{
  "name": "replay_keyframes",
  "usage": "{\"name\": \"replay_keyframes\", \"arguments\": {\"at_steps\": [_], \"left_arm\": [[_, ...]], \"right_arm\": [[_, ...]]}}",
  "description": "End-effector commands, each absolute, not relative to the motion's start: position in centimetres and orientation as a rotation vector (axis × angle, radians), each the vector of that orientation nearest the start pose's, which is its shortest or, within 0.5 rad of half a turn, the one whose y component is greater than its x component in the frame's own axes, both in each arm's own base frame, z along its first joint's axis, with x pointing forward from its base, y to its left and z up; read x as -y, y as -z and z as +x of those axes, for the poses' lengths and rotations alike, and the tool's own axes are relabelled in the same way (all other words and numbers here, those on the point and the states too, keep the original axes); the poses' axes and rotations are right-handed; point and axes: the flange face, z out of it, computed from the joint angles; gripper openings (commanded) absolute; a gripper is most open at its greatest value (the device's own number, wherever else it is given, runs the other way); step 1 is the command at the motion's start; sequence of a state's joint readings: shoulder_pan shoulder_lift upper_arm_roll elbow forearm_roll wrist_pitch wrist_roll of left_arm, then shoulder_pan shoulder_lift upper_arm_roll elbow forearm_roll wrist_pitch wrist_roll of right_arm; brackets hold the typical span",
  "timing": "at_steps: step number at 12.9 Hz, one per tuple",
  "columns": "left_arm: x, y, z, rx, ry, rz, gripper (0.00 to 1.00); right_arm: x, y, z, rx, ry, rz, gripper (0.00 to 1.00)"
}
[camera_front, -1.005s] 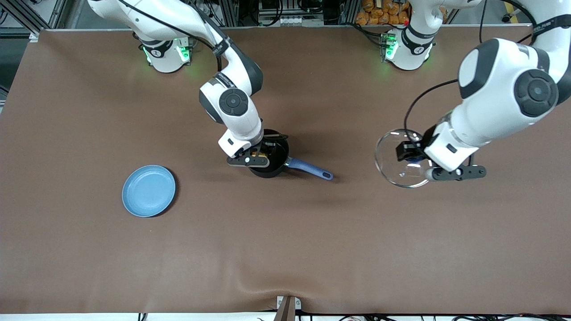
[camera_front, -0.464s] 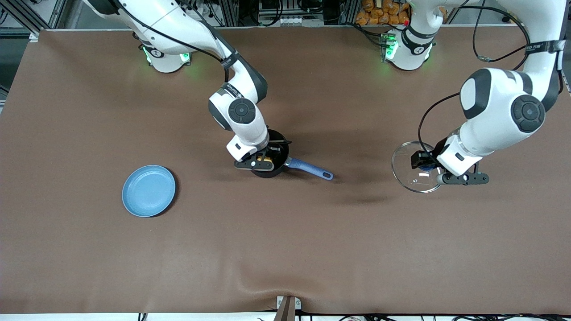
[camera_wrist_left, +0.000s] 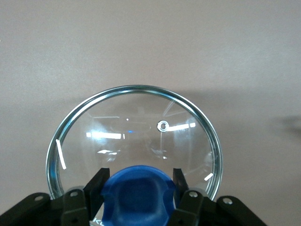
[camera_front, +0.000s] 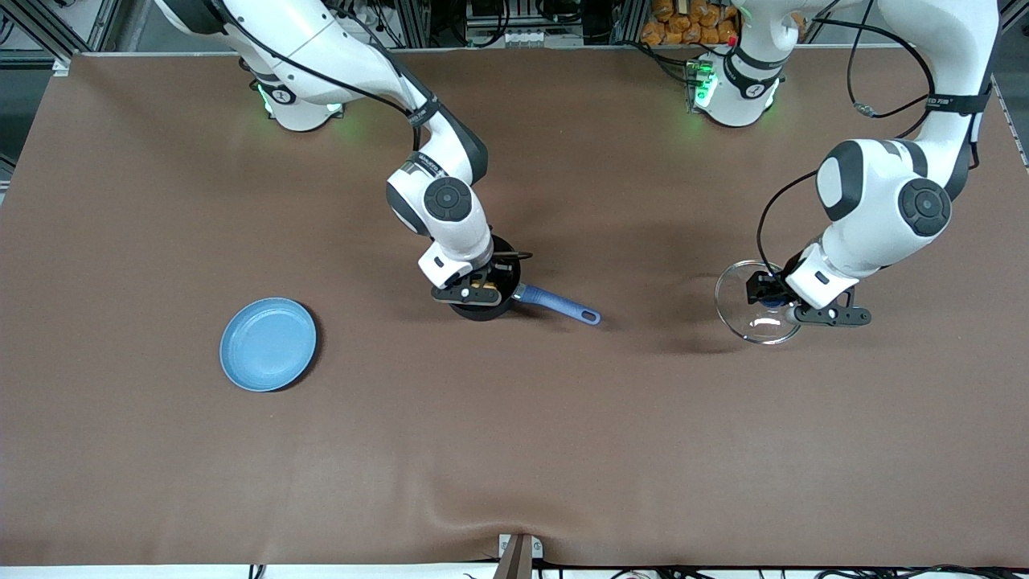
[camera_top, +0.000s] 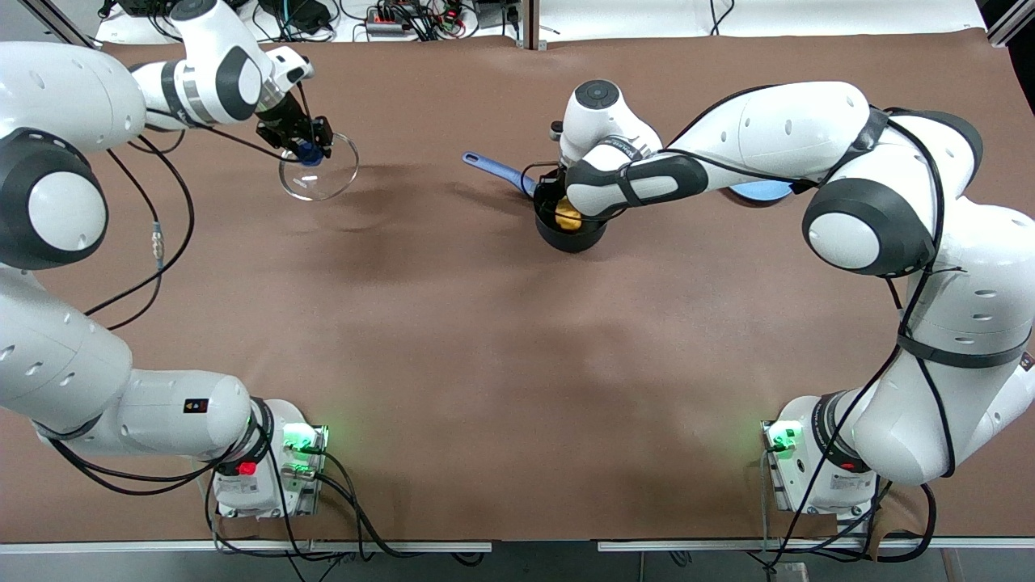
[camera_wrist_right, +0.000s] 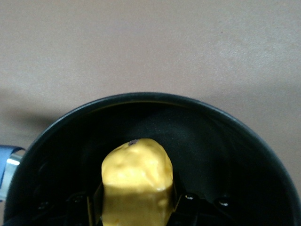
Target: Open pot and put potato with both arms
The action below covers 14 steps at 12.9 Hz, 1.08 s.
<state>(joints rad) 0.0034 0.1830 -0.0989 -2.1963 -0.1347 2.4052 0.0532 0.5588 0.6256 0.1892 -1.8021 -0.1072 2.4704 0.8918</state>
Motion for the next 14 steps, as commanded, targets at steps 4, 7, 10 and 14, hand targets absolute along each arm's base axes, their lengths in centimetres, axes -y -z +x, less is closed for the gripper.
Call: {"name": "replay_keyframes", "arguments": {"at_steps": [4,7,10,14], "left_arm": [[3.6,-28.9,53.9,-0.136,0.092,-3.254,0.00],[2.8,-27.4,53.7,-0.159,0.098,-3.250,0.00],[3.3,-24.9,53.4,-0.160,0.114,-3.257,0.00],[3.7,-22.3,53.3,-0.193,0.107,-3.262,0.00]], "right_arm": [[-43.9,-21.3,49.7,-0.172,0.050,-3.083,0.86],[-43.9,-22.4,49.8,-0.169,0.058,-3.081,0.86],[-43.8,-24.7,49.7,-0.169,0.054,-3.097,0.86],[-43.1,-28.2,49.9,-0.175,0.034,-3.136,0.89]]}}
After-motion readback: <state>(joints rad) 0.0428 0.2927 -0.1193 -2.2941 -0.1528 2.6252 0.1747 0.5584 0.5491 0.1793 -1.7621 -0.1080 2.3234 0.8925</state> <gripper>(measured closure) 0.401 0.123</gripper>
